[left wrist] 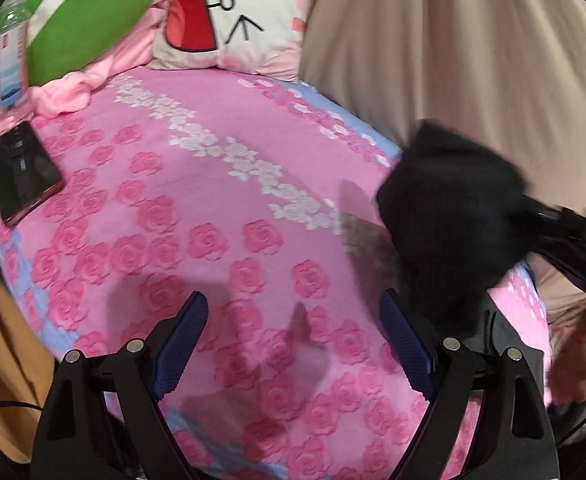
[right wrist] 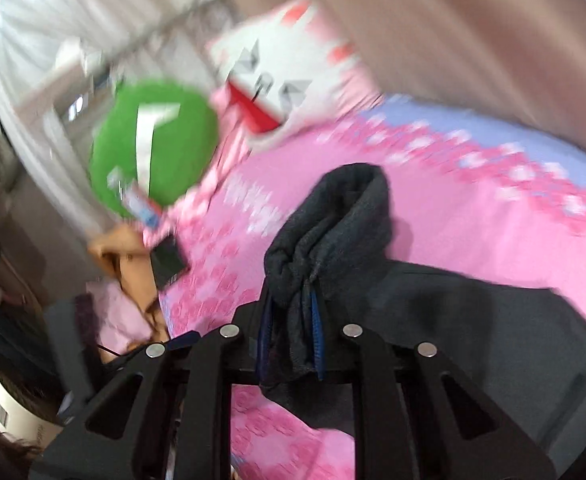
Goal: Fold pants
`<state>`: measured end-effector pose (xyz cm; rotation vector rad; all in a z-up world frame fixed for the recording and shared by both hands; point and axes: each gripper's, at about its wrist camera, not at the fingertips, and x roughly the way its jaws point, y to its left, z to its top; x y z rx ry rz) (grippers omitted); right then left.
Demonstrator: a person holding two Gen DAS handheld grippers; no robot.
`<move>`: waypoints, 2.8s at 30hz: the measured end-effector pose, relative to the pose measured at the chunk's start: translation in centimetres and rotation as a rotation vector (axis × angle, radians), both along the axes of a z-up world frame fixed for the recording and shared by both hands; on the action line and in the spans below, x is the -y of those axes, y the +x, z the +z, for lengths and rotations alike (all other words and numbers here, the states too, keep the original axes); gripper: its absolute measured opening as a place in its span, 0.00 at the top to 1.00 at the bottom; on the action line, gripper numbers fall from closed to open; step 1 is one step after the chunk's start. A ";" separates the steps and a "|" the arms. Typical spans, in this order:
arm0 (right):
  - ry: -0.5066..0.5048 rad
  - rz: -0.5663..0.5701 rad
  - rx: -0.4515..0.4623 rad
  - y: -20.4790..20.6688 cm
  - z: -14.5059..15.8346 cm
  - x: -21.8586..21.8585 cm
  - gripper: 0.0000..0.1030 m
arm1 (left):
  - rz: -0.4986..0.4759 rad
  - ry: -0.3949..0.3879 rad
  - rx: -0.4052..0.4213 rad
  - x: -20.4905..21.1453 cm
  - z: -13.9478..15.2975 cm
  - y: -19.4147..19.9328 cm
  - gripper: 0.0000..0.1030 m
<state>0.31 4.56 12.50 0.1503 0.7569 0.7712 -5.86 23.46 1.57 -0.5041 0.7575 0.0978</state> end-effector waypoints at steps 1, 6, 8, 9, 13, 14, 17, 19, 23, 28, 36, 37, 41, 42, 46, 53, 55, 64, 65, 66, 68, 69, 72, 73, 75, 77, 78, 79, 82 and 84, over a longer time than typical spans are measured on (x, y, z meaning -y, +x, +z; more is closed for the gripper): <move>0.032 -0.060 0.020 -1.0 0.9 3.7 0.85 | -0.021 0.002 0.009 0.6 0.2 0.4 0.18; 0.070 -0.448 0.004 -7.3 -1.1 22.2 0.82 | -0.167 0.004 0.038 5.5 1.2 3.1 0.18; -0.002 -0.663 -0.091 -9.6 -5.4 29.1 0.64 | -0.240 -0.002 0.033 8.5 1.2 4.3 0.18; -0.034 -0.773 -0.142 -10.5 -7.1 31.3 0.59 | -0.261 -0.005 0.028 9.6 1.2 4.7 0.18; 0.135 -0.903 -0.200 -14.6 -9.9 36.9 0.58 | -0.381 -0.039 -0.027 15.4 0.6 6.8 0.18; 0.147 -0.898 -0.189 -14.9 -9.9 37.1 0.57 | -0.408 -0.049 -0.045 16.9 0.5 7.2 0.18; 0.154 -0.827 -0.180 -14.3 -10.1 36.3 0.51 | -0.460 -0.059 -0.098 20.6 -0.2 8.4 0.18; 0.149 -0.777 -0.187 -13.0 -10.8 35.5 0.48 | -0.470 -0.057 -0.136 22.3 -1.0 8.9 0.18; 0.116 -0.795 -0.201 -11.0 -11.9 35.5 0.47 | -0.475 -0.065 -0.249 24.6 -4.0 9.8 0.18; 0.044 -0.542 -0.056 -7.8 -7.4 28.6 0.52 | -0.467 -0.017 -0.245 25.0 -4.5 9.5 0.18; -0.144 -0.146 -0.105 3.0 -8.3 13.3 0.88 | -0.539 0.039 -0.184 25.0 -4.8 8.4 0.19; -0.164 -0.127 -0.122 4.3 -8.7 12.3 0.88 | -0.555 0.035 -0.176 24.8 -4.8 8.3 0.20; -0.337 -0.177 -0.176 11.8 -12.8 9.0 1.00 | -0.580 0.032 -0.160 24.8 -4.9 8.2 0.20; -0.286 -0.181 -0.210 13.3 -13.4 9.2 1.00 | -0.582 0.034 -0.158 24.8 -4.9 8.2 0.20; -0.204 -0.284 -0.104 10.9 -10.2 11.2 1.00 | -0.596 0.024 -0.144 24.6 -4.9 8.0 0.19; -0.174 -0.279 -0.054 6.4 -8.1 13.7 0.96 | -0.584 -0.048 -0.122 23.7 -5.0 8.0 0.18; -0.222 -0.211 -0.091 7.8 -9.3 11.5 0.96 | -0.573 -0.045 -0.127 23.9 -4.9 7.9 0.18; -0.282 -0.221 -0.136 13.3 -13.6 6.4 1.00 | -0.518 -0.081 -0.140 21.2 -4.0 7.0 0.18; -0.272 -0.208 -0.129 12.7 -13.5 6.3 0.96 | -0.514 -0.088 -0.134 20.9 -3.8 6.9 0.18; -0.234 -0.192 -0.113 11.3 -13.0 6.4 0.95 | -0.512 -0.092 -0.127 20.7 -3.5 6.8 0.18; -0.229 -0.168 -0.130 9.7 -13.7 6.7 0.96 | -0.504 -0.099 -0.099 20.2 -2.8 7.0 0.18; -0.257 -0.172 -0.169 9.7 -14.5 6.8 0.96 | -0.502 -0.100 -0.088 20.1 -2.6 7.1 0.18; -0.159 -0.195 -0.163 7.5 -12.5 9.3 0.97 | -0.494 -0.095 -0.078 20.2 -1.8 7.3 0.18; -0.113 -0.215 -0.128 6.0 -11.3 11.0 0.96 | -0.486 -0.094 -0.076 20.1 -1.6 7.4 0.18; -0.045 -0.309 -0.052 1.8 -9.3 15.9 0.92 | -0.473 -0.092 -0.063 19.6 -1.0 7.6 0.18; -0.003 -0.453 -0.020 -2.4 -8.6 21.5 0.73 | -0.465 -0.096 -0.060 19.5 -0.9 7.7 0.18; 0.010 -0.566 -0.010 -4.9 -8.8 25.3 0.68 | -0.466 -0.108 -0.069 19.6 -1.1 8.2 0.18; 0.007 -0.648 -0.015 -6.6 -9.3 27.6 0.60 | -0.470 -0.121 -0.080 19.9 -1.6 8.7 0.18; 0.047 -0.791 -0.131 -9.9 -12.1 33.8 0.59 | -0.499 -0.174 -0.127 21.5 -3.2 10.1 0.18; 0.154 -0.764 -0.211 -10.7 -14.1 35.7 0.59 | -0.514 -0.214 -0.158 22.6 -4.2 10.3 0.18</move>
